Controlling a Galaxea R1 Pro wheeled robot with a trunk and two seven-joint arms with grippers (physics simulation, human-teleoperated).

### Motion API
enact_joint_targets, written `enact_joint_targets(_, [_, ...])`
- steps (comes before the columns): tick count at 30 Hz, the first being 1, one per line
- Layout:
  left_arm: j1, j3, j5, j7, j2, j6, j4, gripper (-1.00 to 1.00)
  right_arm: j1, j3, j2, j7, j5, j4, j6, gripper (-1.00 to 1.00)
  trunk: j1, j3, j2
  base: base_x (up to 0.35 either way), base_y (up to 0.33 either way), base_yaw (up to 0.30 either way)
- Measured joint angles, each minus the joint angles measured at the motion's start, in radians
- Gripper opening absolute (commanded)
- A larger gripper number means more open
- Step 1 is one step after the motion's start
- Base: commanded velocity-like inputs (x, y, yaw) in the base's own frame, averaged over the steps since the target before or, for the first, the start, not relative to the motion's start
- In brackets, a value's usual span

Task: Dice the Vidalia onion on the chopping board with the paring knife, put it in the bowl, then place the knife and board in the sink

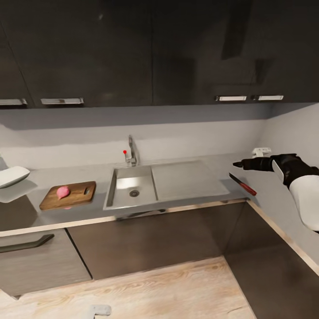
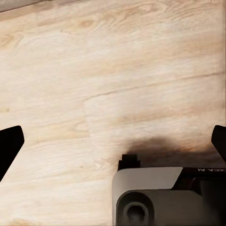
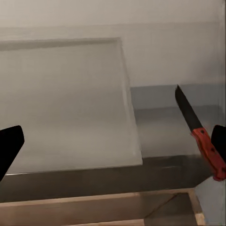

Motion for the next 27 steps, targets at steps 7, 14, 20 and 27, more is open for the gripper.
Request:
enact_joint_targets(7, [0.000,0.000,0.000,0.001,0.002,0.008,0.000,1.00,0.004,0.000,-0.012,-0.088,0.073,0.056,-0.004,1.00,0.000,0.000,0.000,0.229,-0.221,0.000])
enact_joint_targets(14, [0.000,0.000,0.000,0.001,0.002,0.033,0.001,1.00,0.005,0.000,-0.013,-0.184,0.090,0.198,-0.121,1.00,0.000,0.000,0.000,0.174,-0.155,0.000])
enact_joint_targets(20, [0.013,0.000,0.001,-0.002,-0.003,0.120,0.004,1.00,0.007,0.000,-0.016,-0.204,0.090,0.212,-0.130,1.00,0.000,0.000,0.000,0.027,-0.021,0.000])
enact_joint_targets(27, [0.044,0.000,0.001,-0.002,-0.011,0.132,0.004,1.00,0.023,-0.001,-0.018,-0.207,0.091,0.213,-0.131,1.00,0.000,0.000,0.000,0.002,-0.002,0.000])
